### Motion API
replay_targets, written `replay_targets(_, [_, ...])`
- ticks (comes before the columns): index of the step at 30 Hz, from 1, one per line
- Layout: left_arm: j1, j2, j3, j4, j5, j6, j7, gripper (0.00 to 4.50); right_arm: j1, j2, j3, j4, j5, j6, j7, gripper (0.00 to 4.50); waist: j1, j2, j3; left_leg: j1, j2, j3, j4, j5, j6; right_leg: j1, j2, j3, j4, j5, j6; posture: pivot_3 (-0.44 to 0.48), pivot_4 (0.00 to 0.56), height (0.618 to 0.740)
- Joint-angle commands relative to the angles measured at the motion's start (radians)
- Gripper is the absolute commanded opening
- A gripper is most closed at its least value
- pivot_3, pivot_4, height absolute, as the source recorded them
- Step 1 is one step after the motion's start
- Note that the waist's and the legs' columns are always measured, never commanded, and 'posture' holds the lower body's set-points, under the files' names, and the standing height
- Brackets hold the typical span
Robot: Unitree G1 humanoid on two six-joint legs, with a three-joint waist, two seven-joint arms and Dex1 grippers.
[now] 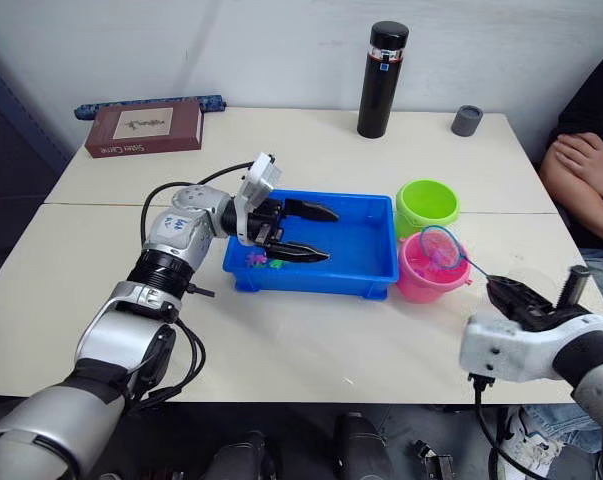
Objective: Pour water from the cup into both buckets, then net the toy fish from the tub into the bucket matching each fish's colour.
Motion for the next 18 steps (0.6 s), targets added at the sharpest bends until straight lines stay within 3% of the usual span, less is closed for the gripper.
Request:
replay_targets(1, [-0.018,0.005,0.022,-0.015,-0.002,-0.013,-0.006,4.46,-0.028,0.035,-0.058,0.054,-0.092,-0.152,-0.031,0.0,0.001,0.0,0.0,0.0,0.0,0.0,0.0,0.0,0.0,0.0,0.0,0.0,0.0,0.0,0.0,0.0,0.15,0.74])
replay_targets(5, [-0.007,0.017,0.025,-0.021,0.002,-0.011,-0.001,4.46,-0.058,0.078,-0.076,0.12,-0.088,-0.232,0.002,0.0,0.001,0.0,0.0,0.0,0.0,0.001,0.0,0.0,0.0,0.0,0.0,0.0,0.0,0.0,0.0,0.0,0.15,0.74])
replay_targets(8, [0.003,0.026,0.021,-0.03,0.007,-0.012,-0.001,4.46,-0.136,0.151,-0.069,0.133,0.026,-0.158,0.026,0.0,0.002,0.0,0.0,0.001,0.0,0.002,0.0,0.0,0.0,0.0,0.001,0.0,0.0,0.0,0.0,0.0,0.15,0.74])
replay_targets(13, [0.027,0.106,0.016,0.022,0.066,-0.061,0.004,4.46,-0.418,0.268,0.041,0.037,0.439,0.275,0.131,0.0,-0.011,0.0,0.0,0.002,0.001,0.002,0.001,0.0,0.0,0.001,0.0,0.002,0.003,0.0,0.0,0.0,0.15,0.74])
replay_targets(18, [0.078,0.239,0.039,0.033,0.104,-0.077,0.015,4.46,-0.689,0.311,0.274,0.015,0.645,0.623,0.134,0.0,-0.013,0.002,0.0,0.004,0.003,-0.003,0.0,0.001,-0.002,0.0,0.001,0.003,0.004,0.0,-0.004,0.0,0.15,0.74])
